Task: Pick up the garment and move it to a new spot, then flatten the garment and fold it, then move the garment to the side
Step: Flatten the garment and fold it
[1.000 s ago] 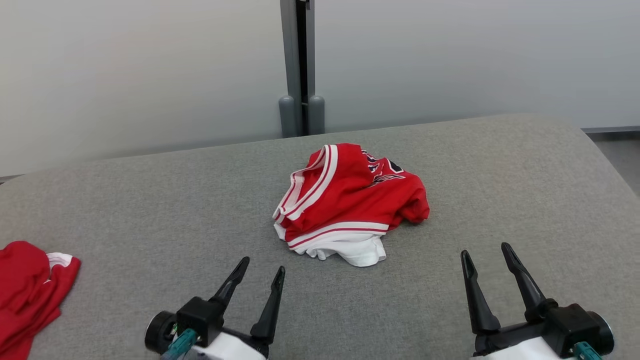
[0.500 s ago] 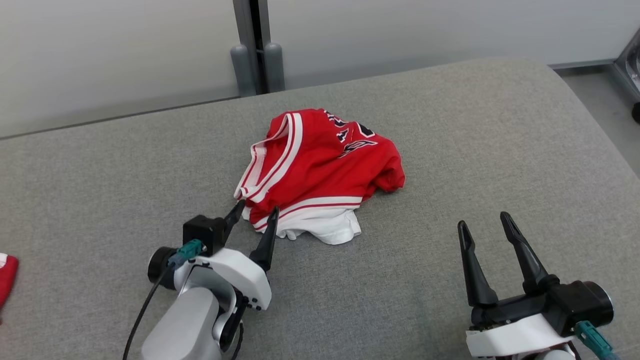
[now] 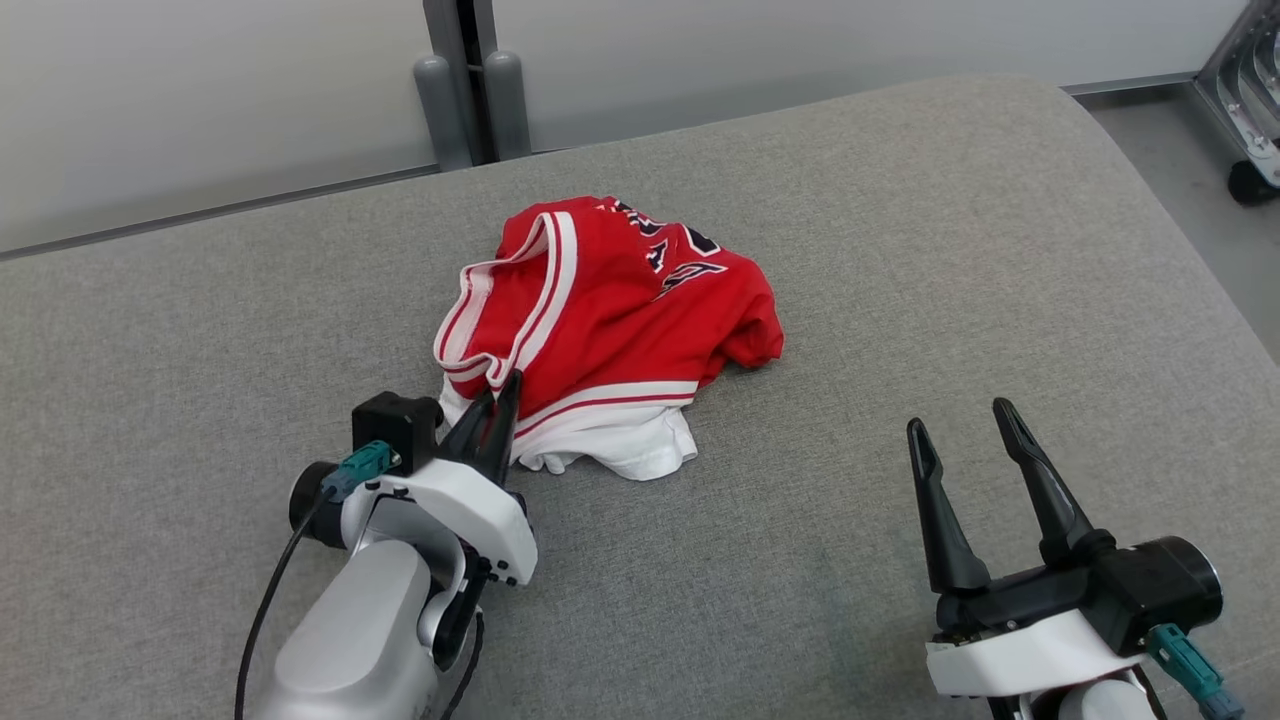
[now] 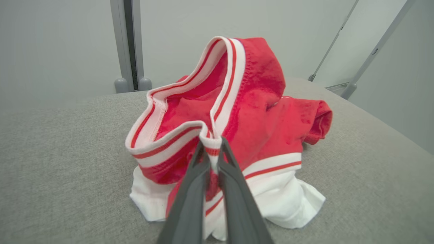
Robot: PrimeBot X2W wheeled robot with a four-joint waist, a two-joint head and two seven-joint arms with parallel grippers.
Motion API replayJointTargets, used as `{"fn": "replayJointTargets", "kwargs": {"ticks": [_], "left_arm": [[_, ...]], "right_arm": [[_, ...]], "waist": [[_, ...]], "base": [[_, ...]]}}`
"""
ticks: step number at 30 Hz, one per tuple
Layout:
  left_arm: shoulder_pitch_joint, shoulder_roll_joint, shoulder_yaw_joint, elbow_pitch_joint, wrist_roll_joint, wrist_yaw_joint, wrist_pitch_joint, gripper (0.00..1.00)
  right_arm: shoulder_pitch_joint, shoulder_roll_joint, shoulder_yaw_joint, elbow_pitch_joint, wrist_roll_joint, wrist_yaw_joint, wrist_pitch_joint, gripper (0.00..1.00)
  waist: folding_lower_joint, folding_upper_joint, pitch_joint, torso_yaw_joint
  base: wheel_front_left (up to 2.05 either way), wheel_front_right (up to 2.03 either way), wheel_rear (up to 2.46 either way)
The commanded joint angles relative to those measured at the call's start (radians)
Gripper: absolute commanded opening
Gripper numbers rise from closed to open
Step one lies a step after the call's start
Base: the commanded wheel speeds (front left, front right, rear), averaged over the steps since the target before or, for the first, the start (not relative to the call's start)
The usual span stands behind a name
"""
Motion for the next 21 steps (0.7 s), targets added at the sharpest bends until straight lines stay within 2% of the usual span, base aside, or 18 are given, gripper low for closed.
{"fn": "replayJointTargets", "kwargs": {"ticks": [1, 5, 7, 10, 12, 16, 20, 21], "left_arm": [[0.016, 0.005, -0.013, -0.002, -0.026, -0.016, 0.0, 0.0], [0.005, 0.002, -0.1, -0.06, -0.189, -0.045, 0.037, 0.0], [-0.021, 0.0, -0.179, -0.156, -0.297, -0.046, 0.085, 0.0], [-0.075, 0.006, -0.249, -0.275, -0.447, -0.044, 0.16, 0.0], [-0.129, 0.007, -0.257, -0.327, -0.544, -0.044, 0.201, 0.0], [-0.287, 0.001, -0.276, -0.382, -0.668, -0.039, 0.251, 0.0], [-0.47, 0.005, -0.273, -0.419, -0.789, -0.005, 0.232, 0.0], [-0.571, 0.005, -0.261, -0.431, -0.853, 0.012, 0.203, 0.0]], "right_arm": [[0.007, -0.001, -0.001, 0.005, -0.001, -0.001, -0.001, 1.0], [0.012, -0.002, 0.006, 0.006, 0.016, -0.001, -0.001, 1.0], [0.011, -0.001, 0.014, 0.008, 0.028, -0.001, -0.001, 1.0], [0.009, -0.001, 0.027, 0.011, 0.049, -0.001, -0.001, 1.0], [0.001, -0.002, 0.04, 0.014, 0.062, -0.001, -0.001, 1.0], [-0.012, -0.002, 0.046, 0.013, 0.089, -0.001, -0.001, 1.0], [-0.015, -0.001, 0.057, 0.013, 0.106, -0.001, -0.001, 1.0], [-0.018, -0.002, 0.054, 0.011, 0.108, -0.001, -0.001, 1.0]], "waist": [[0.0, 0.0, -0.01, -0.006], [0.0, 0.0, -0.034, -0.027], [0.0, 0.0, -0.044, -0.043], [0.0, 0.0, -0.058, -0.078], [0.0, 0.0, -0.061, -0.107], [0.0, 0.0, -0.069, -0.164], [0.0, 0.0, -0.072, -0.2], [0.0, 0.0, -0.069, -0.206]], "base": [[0.0, 0.0, 0.0], [0.0, 0.0, 0.0], [0.0, 0.0, 0.0], [0.0, 0.0, 0.0], [0.0, 0.0, 0.0], [0.0, 0.0, 0.0], [0.0, 0.0, 0.0], [0.0, 0.0, 0.0]]}}
